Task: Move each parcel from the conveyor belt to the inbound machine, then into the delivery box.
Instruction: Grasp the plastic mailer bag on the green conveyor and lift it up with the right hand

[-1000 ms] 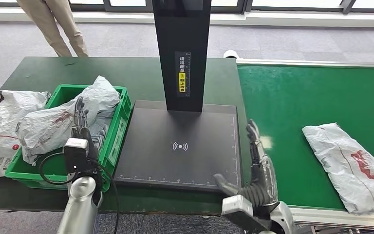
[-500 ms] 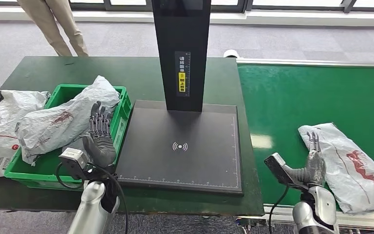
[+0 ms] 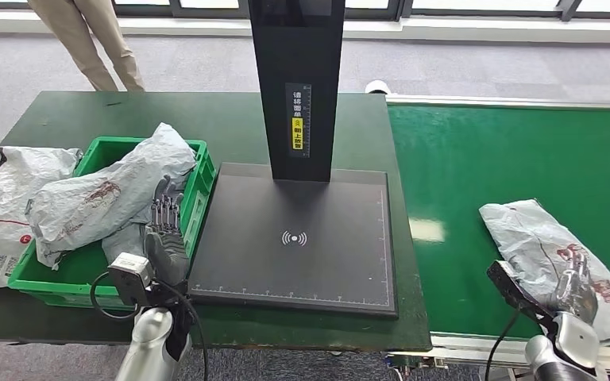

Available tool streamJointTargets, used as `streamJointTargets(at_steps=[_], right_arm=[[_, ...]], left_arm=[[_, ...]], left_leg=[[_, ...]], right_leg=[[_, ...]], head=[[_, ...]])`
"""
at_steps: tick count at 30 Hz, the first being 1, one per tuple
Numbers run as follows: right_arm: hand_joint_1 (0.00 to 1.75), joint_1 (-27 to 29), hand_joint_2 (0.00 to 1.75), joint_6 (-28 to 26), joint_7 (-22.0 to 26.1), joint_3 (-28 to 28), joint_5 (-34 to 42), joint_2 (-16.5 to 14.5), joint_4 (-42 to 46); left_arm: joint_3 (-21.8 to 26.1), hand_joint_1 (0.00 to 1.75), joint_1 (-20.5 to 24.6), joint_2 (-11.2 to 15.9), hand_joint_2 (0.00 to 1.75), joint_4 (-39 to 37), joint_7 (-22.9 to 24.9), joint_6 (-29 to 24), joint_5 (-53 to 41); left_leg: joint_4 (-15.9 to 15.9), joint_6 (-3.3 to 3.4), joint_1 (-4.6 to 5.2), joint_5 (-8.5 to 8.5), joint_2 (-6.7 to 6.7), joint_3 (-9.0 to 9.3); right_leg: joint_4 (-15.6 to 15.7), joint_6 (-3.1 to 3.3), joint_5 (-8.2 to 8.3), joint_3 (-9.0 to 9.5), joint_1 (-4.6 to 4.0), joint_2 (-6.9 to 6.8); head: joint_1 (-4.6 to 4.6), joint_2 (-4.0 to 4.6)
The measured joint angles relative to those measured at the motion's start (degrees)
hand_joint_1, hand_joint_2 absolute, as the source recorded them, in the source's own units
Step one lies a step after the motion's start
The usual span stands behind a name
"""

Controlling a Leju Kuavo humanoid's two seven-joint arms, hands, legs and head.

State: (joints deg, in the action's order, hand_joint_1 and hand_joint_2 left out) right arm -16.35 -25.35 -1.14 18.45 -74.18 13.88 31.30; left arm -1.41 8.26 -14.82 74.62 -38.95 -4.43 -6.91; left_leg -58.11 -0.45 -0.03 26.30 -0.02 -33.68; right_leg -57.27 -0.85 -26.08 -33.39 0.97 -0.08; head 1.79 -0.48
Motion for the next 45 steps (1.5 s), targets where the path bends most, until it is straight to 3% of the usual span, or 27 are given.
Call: streamJointTargets(at_steps=[10,18,22,28,45], right_arm=[[0.0,-1.58,1.75,2.86,-10.89,2.68,-3.06,4.13,-7.4],[0.0,-2.25,1.75,9.19,-10.88,5.16,-3.71,4.47,-10.06],[1.75,-3.06,1.75,15.39,-8.77,6.65,-4.55,3.83,-10.84],[1.75,-4.16,1.75,17.44,-5.8,7.45,-7.0,2.0,-11.32],[1.75,-7.78,1.75,10.93,-0.24,7.45,-8.06,-1.6,-11.37]], left_arm=[[-0.01,0.0,-0.02,-0.09,0.0,0.0,0.33,0.66,-1.41],[-0.01,0.0,-0.41,-0.44,0.0,0.19,0.99,0.67,-2.45],[-0.04,0.0,-0.55,-0.61,0.0,0.2,1.12,0.67,-3.69],[-0.31,0.0,-0.99,-0.79,0.0,0.4,1.5,0.38,-4.73],[-0.36,0.0,-2.02,-0.91,0.0,1.12,1.55,-1.55,-5.68]], left_leg=[[0.0,0.01,0.0,0.01,0.07,-0.04],[0.0,0.04,-0.02,0.03,0.03,0.02],[0.0,0.05,-0.11,0.04,-0.04,0.18],[-0.03,0.15,-0.19,0.09,-0.13,0.41],[-0.06,0.16,-0.17,0.0,-0.11,0.24]], right_leg=[[0.0,0.0,-0.01,-0.01,0.0,-0.08],[0.01,0.0,-0.01,0.03,-0.03,-0.04],[0.07,0.0,0.0,0.21,-0.11,0.03],[0.2,-0.05,0.02,0.56,-0.17,0.07],[0.16,-0.09,0.15,0.39,-0.16,0.04]], head=[[0.0,0.0],[0.0,0.0],[0.0,0.0],[0.0,0.0],[0.0,0.0]])
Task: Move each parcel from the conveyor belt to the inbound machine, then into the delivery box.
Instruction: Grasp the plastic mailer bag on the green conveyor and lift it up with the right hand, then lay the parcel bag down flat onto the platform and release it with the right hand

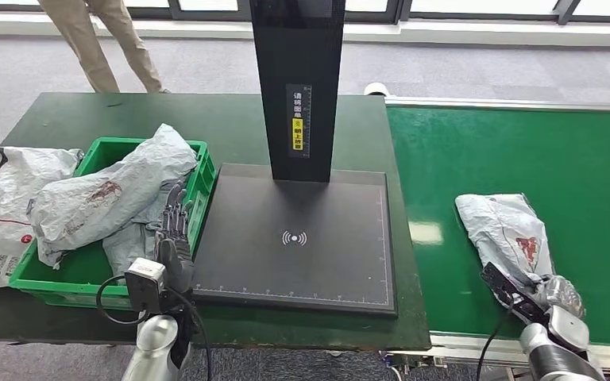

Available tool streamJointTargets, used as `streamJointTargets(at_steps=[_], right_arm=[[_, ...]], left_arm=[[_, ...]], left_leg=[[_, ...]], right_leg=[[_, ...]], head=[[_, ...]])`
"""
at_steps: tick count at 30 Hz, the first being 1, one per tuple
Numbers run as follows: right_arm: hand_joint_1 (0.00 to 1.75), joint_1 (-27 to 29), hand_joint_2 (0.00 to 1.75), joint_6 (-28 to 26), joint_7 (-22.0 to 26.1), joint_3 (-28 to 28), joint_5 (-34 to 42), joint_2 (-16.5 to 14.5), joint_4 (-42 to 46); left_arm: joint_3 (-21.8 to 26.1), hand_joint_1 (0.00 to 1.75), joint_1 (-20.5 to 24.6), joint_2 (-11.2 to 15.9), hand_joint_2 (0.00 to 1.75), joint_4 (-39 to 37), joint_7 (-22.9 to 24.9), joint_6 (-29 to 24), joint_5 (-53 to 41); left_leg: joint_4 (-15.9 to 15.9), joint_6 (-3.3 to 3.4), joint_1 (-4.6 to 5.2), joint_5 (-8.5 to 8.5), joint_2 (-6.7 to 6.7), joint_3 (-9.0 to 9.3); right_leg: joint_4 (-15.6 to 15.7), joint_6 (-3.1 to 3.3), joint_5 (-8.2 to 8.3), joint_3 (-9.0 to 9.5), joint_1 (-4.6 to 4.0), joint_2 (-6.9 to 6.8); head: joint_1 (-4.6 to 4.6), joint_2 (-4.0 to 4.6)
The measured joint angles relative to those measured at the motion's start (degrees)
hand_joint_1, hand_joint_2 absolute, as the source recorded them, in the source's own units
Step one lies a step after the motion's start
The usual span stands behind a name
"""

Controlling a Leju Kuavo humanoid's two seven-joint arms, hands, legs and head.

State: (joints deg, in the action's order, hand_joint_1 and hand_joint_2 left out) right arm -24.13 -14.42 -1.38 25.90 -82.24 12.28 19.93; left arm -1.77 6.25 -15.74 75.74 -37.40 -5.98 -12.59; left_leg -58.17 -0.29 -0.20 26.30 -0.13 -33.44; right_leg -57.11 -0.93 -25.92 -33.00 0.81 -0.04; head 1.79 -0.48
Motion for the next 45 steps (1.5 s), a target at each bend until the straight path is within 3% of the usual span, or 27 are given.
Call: streamJointTargets(at_steps=[4,7,9,13,16,19,25,30,36,41,45], right_arm=[[1.75,-0.52,1.75,-0.9,0.3,0.0,0.06,-0.6,0.0],[1.75,-1.02,1.75,-5.2,2.57,0.0,1.18,-1.13,0.04],[1.75,-1.66,1.75,-10.87,6.61,0.02,3.79,-1.75,0.5],[1.75,-1.73,1.75,-20.21,19.85,0.06,14.12,-3.97,5.2],[1.75,0.94,1.75,-21.6,27.24,-0.6,23.02,-6.51,12.6],[1.75,6.35,1.75,-22.14,30.83,-3.72,29.18,-9.45,23.75],[1.75,17.97,1.75,-23.53,29.8,-15.97,27.76,-15.3,47.0],[1.75,23.47,1.75,-20.34,27.17,-26.68,26.41,-18.51,59.32],[1.75,25.8,1.75,-17.67,26.28,-35.96,26.11,-20.5,62.11],[1.75,26.2,1.75,-17.16,26.1,-38.33,26.51,-20.74,62.64],[1.75,25.93,1.75,-13.65,24.65,-39.19,27.46,-21.29,61.72]], left_arm=[[0.0,0.0,-0.13,0.0,0.0,0.03,-0.02,-0.09,0.01],[0.01,0.0,-0.51,0.01,0.0,0.47,-0.14,-0.58,0.03],[0.01,0.0,-1.22,0.01,0.0,1.31,-0.18,-1.02,0.04],[0.02,0.0,-2.94,-0.04,0.0,3.06,-0.25,-1.51,-0.21],[0.02,0.0,-3.5,-0.13,0.0,3.74,-0.87,-1.26,-0.27],[0.02,0.0,-3.75,-0.31,0.0,4.41,-1.64,-0.05,0.1],[0.02,0.0,-3.83,-0.99,0.0,5.22,-1.71,1.75,-0.28],[0.02,0.0,-3.13,-1.27,0.0,4.8,-1.6,3.28,-0.7],[0.02,0.0,-0.55,-1.31,0.0,2.05,-1.81,4.19,-0.4],[0.02,0.0,0.12,-1.31,0.0,0.79,-1.99,4.21,-0.28],[0.02,0.0,1.5,-1.31,0.0,-0.79,-2.15,4.52,0.18]], left_leg=[[0.0,0.01,0.01,-0.02,0.12,-0.1],[0.0,0.01,0.03,-0.02,0.13,-0.19],[0.0,0.01,0.05,-0.01,0.12,-0.23],[0.0,0.01,0.04,-0.02,0.13,-0.24],[0.0,0.0,0.02,-0.02,0.29,-0.28],[0.02,-0.02,0.0,-0.01,0.4,-0.33],[0.06,-0.06,-0.02,0.03,0.38,-0.35],[0.07,-0.07,-0.03,0.03,0.37,-0.35],[0.05,-0.06,-0.01,0.0,0.32,-0.31],[0.04,-0.06,-0.01,-0.01,0.32,-0.32],[0.05,-0.07,-0.01,-0.01,0.34,-0.32]], right_leg=[[0.0,0.0,0.0,-0.02,0.01,-0.08],[-0.02,0.0,0.0,-0.08,0.03,-0.08],[-0.03,-0.01,0.0,-0.16,0.05,-0.06],[-0.03,0.0,-0.01,-0.23,0.03,-0.09],[-0.04,0.03,-0.07,-0.22,0.0,-0.28],[-0.06,0.07,-0.15,-0.23,-0.01,-0.4],[-0.08,0.11,-0.27,-0.3,-0.02,-0.38],[-0.08,0.13,-0.3,-0.31,-0.02,-0.4],[-0.07,0.1,-0.24,-0.29,0.0,-0.35],[-0.07,0.09,-0.23,-0.29,0.01,-0.33],[-0.07,0.09,-0.24,-0.3,0.0,-0.34]], head=[[0.0,0.0],[0.0,0.0],[0.0,0.0],[0.0,0.0],[0.0,0.0],[0.0,0.0],[0.01,0.0],[0.0,0.0],[0.0,0.0],[0.0,0.0],[0.0,0.0]])
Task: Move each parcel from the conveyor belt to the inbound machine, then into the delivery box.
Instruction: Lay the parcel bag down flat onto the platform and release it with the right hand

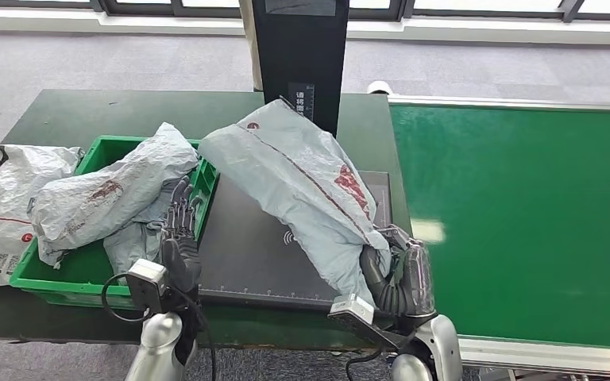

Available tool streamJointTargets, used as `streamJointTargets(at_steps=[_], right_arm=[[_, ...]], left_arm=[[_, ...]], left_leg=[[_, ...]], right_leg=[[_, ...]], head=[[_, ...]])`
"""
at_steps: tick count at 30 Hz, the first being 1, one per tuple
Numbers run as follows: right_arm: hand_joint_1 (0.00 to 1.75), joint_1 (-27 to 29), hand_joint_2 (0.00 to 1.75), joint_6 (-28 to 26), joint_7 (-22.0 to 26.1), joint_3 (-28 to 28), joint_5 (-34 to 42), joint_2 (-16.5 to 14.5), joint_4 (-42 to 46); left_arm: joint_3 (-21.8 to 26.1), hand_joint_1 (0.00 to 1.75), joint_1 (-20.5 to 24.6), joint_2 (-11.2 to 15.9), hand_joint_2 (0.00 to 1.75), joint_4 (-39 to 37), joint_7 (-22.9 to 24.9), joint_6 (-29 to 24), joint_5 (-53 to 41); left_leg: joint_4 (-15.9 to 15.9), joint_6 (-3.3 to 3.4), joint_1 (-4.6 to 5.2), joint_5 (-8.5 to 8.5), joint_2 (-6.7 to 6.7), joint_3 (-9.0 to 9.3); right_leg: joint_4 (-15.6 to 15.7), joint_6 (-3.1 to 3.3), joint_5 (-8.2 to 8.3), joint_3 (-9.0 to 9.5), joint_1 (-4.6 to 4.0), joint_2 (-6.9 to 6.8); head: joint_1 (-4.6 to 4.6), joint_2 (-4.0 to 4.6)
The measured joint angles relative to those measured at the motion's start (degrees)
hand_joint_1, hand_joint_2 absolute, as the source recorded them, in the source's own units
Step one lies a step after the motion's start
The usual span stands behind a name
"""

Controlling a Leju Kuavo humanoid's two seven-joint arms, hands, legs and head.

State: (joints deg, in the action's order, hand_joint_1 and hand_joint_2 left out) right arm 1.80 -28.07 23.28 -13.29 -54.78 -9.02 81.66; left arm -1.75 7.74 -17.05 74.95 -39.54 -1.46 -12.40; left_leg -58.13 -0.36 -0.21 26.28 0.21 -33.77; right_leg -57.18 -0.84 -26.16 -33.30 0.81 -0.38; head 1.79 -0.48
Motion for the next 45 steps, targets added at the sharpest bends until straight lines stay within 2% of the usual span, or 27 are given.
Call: streamJointTargets(at_steps=[5,10,16,21,22,25,26,27,32,37,41,45], right_arm=[[1.75,-2.28,1.75,1.81,-0.39,-0.15,1.5,-1.08,-7.12],[1.75,-4.49,1.75,3.03,-1.64,-0.15,2.37,-1.54,-12.41],[1.75,-13.26,1.75,1.97,-5.87,2.16,2.87,-1.48,-29.54],[1.75,-16.99,1.75,0.34,-8.91,4.66,0.97,-1.27,-39.51],[1.63,-17.52,1.75,0.31,-9.2,4.92,0.72,-1.26,-40.7],[0.37,-18.73,1.75,0.3,-9.66,5.51,0.02,-1.26,-43.16],[0.05,-18.97,1.75,0.21,-9.68,5.73,-0.24,-1.26,-43.69],[0.0,-19.13,1.75,0.1,-9.6,5.95,-0.51,-1.26,-44.08],[0.0,-19.25,1.75,-0.2,-7.23,7.09,-0.77,-1.26,-44.65],[0.0,-18.41,1.75,-0.33,-0.52,7.78,2.71,-1.32,-43.82],[0.0,-14.96,1.75,1.69,6.86,7.8,8.62,-1.86,-38.2],[0.0,-9.79,1.75,5.82,10.06,7.64,13.43,-2.69,-27.6]], left_arm=[[0.0,0.0,3.13,0.0,0.0,-3.5,-0.42,-0.01,1.18],[-0.02,0.0,4.32,0.04,0.0,-5.41,-0.46,-0.23,2.02],[-1.13,0.0,6.58,0.32,0.0,-7.92,-0.52,-1.5,4.24],[-1.55,0.0,7.52,0.44,0.0,-9.38,-0.56,-2.21,4.79],[-1.56,0.0,7.59,0.45,0.0,-9.58,-0.56,-2.3,4.85],[-1.58,0.0,7.63,0.49,0.0,-10.01,-0.58,-2.5,4.97],[-1.59,0.0,7.63,0.51,0.0,-10.11,-0.59,-2.55,4.97],[-1.6,0.0,7.63,0.54,0.0,-10.18,-0.58,-2.6,4.97],[-1.62,0.0,7.55,0.72,0.0,-10.22,-0.59,-2.68,4.75],[-1.63,0.0,7.53,0.81,0.0,-10.21,-0.58,-2.66,4.83],[-2.2,0.0,7.6,1.06,0.0,-10.2,-0.59,-2.63,5.48],[-2.87,0.0,7.41,1.26,0.0,-9.78,-0.59,-2.51,5.59]], left_leg=[[0.0,-0.05,-0.01,-0.04,-0.02,0.01],[0.0,-0.06,-0.01,-0.05,-0.04,0.01],[-0.03,-0.04,0.0,-0.1,-0.03,0.01],[-0.04,-0.04,0.0,-0.11,-0.07,0.02],[-0.04,-0.04,0.0,-0.11,-0.07,0.02],[-0.03,-0.04,-0.01,-0.11,-0.07,0.03],[-0.03,-0.04,-0.01,-0.11,-0.07,0.03],[-0.03,-0.04,-0.01,-0.11,-0.07,0.03],[-0.04,-0.05,0.0,-0.13,-0.08,0.05],[-0.04,-0.05,0.0,-0.14,-0.08,0.05],[-0.04,-0.06,0.0,-0.13,-0.06,0.02],[-0.02,-0.08,-0.01,-0.11,-0.04,-0.03]], right_leg=[[-0.02,0.03,0.03,0.0,-0.01,0.03],[-0.03,0.04,0.05,-0.01,0.0,0.05],[-0.01,-0.01,0.11,0.0,0.01,0.05],[-0.01,0.01,0.17,-0.02,0.0,0.1],[-0.01,0.01,0.17,-0.02,0.0,0.11],[-0.01,0.03,0.15,-0.02,-0.01,0.1],[-0.01,0.03,0.15,-0.02,-0.01,0.1],[-0.01,0.04,0.14,-0.01,-0.01,0.1],[0.0,0.02,0.17,0.0,0.0,0.1],[-0.01,0.02,0.2,0.0,0.0,0.1],[-0.02,0.03,0.19,-0.03,-0.01,0.1],[-0.02,0.07,0.13,-0.06,-0.02,0.07]], head=[[0.01,0.0],[0.0,0.0],[0.01,0.0],[0.01,0.0],[0.01,0.0],[0.01,0.0],[0.01,0.0],[0.01,0.0],[0.0,0.0],[0.01,0.0],[0.01,0.0],[0.0,0.0]])
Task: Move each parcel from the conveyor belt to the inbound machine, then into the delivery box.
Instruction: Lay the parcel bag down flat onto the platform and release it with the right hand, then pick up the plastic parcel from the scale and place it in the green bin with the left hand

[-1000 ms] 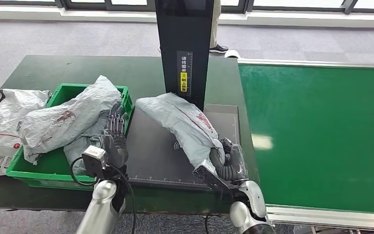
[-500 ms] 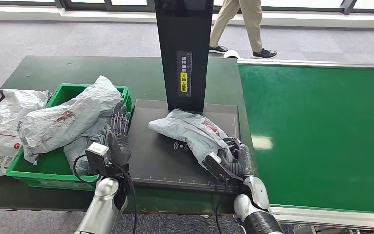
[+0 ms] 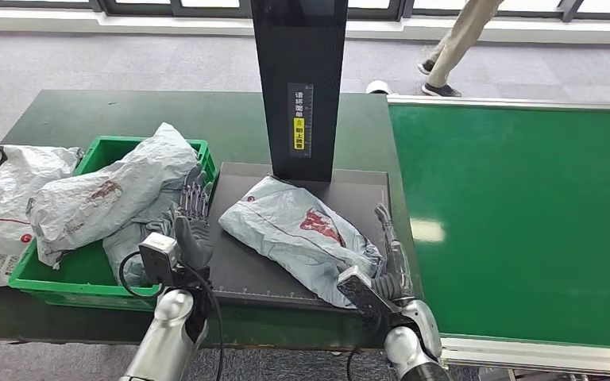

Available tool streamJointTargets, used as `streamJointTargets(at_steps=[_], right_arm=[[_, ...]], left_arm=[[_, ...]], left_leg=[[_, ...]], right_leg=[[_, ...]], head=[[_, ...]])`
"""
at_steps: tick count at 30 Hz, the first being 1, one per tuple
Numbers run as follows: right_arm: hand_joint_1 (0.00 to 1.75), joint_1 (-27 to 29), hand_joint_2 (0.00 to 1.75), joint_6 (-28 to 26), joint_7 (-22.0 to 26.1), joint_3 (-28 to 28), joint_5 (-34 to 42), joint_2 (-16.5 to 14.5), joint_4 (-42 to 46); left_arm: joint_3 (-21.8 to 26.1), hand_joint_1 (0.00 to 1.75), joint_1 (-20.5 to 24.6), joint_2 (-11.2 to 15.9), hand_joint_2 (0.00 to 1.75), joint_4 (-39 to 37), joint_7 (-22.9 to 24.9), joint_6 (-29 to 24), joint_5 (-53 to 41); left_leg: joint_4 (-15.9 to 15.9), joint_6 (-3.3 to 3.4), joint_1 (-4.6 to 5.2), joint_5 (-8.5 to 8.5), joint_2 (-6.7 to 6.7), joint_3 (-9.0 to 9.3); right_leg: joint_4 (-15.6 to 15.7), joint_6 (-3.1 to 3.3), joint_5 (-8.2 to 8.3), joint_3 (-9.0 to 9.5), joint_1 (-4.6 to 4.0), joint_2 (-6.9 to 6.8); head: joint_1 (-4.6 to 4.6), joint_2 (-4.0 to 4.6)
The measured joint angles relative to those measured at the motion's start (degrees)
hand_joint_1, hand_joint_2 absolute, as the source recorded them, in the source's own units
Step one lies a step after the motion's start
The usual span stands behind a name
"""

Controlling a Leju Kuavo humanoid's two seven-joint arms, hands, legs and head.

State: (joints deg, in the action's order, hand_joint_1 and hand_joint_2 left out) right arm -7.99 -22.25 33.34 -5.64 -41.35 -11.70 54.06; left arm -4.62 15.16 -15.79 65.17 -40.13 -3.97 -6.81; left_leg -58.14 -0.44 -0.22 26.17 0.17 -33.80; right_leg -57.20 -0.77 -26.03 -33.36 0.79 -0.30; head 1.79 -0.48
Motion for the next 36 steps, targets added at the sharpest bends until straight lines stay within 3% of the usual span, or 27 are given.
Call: streamJointTargets(at_steps=[8,15,18,22,25,28,32,36], right_arm=[[0.0,8.6,1.75,3.53,-0.37,-2.33,1.95,-0.51,18.02],[0.0,10.58,1.75,3.81,-0.72,-3.41,1.98,-0.51,23.25],[0.0,11.4,1.75,3.71,-0.33,-3.8,2.1,-0.51,24.86],[0.0,13.31,1.75,3.76,0.95,-4.99,3.16,-0.51,28.85],[0.0,14.36,1.75,4.98,2.72,-6.28,4.32,-0.5,32.3],[0.0,14.67,1.75,6.85,4.9,-7.56,5.69,-0.43,34.6],[0.0,14.75,1.75,7.77,6.09,-8.86,5.99,-0.35,36.65],[0.0,14.96,1.75,8.21,6.09,-9.17,5.87,-0.3,37.89]], left_arm=[[-0.51,0.0,-3.9,0.01,0.0,4.55,-0.02,0.01,-3.59],[-0.58,0.0,-5.25,0.01,0.0,6.49,-0.01,-0.39,-4.68],[-1.03,0.0,-5.52,-0.01,0.0,6.9,0.94,-3.79,-10.24],[-3.48,0.0,-5.35,-0.1,1.75,6.48,7.21,-11.87,-27.39],[-6.99,0.0,-2.82,-0.15,1.75,1.67,15.71,-18.27,-44.65],[-10.45,0.0,0.75,-0.41,1.75,-6.55,20.54,-21.73,-55.64],[-14.57,0.0,4.87,-1.51,1.75,-18.75,23.92,-22.26,-63.1],[-17.16,0.0,7.46,-2.65,1.75,-26.6,24.22,-21.17,-65.04]], left_leg=[[0.01,-0.02,0.01,0.04,-0.03,-0.03],[0.01,-0.02,0.01,0.02,-0.03,0.0],[0.01,-0.02,0.01,0.01,-0.03,0.0],[0.0,-0.02,0.01,0.02,0.01,-0.01],[0.0,-0.02,0.02,0.02,0.03,-0.02],[0.0,-0.01,0.03,0.02,-0.02,0.0],[-0.01,-0.01,0.04,0.01,-0.03,0.02],[-0.01,-0.01,0.04,0.01,-0.03,0.02]], right_leg=[[0.02,0.01,-0.07,-0.04,0.01,0.01],[0.02,0.0,-0.03,-0.02,0.01,0.01],[0.02,0.0,-0.01,-0.02,0.01,0.01],[0.02,0.0,-0.02,-0.05,0.02,-0.02],[0.03,0.0,-0.02,-0.05,0.03,-0.04],[0.04,-0.01,0.0,-0.04,0.04,0.0],[0.03,-0.03,0.03,-0.03,0.04,0.05],[0.03,-0.04,0.04,-0.03,0.03,0.09]], head=[[0.0,0.0],[0.0,0.0],[0.0,0.0],[0.0,0.0],[0.0,0.0],[0.0,0.0],[0.01,0.0],[0.0,0.0]])
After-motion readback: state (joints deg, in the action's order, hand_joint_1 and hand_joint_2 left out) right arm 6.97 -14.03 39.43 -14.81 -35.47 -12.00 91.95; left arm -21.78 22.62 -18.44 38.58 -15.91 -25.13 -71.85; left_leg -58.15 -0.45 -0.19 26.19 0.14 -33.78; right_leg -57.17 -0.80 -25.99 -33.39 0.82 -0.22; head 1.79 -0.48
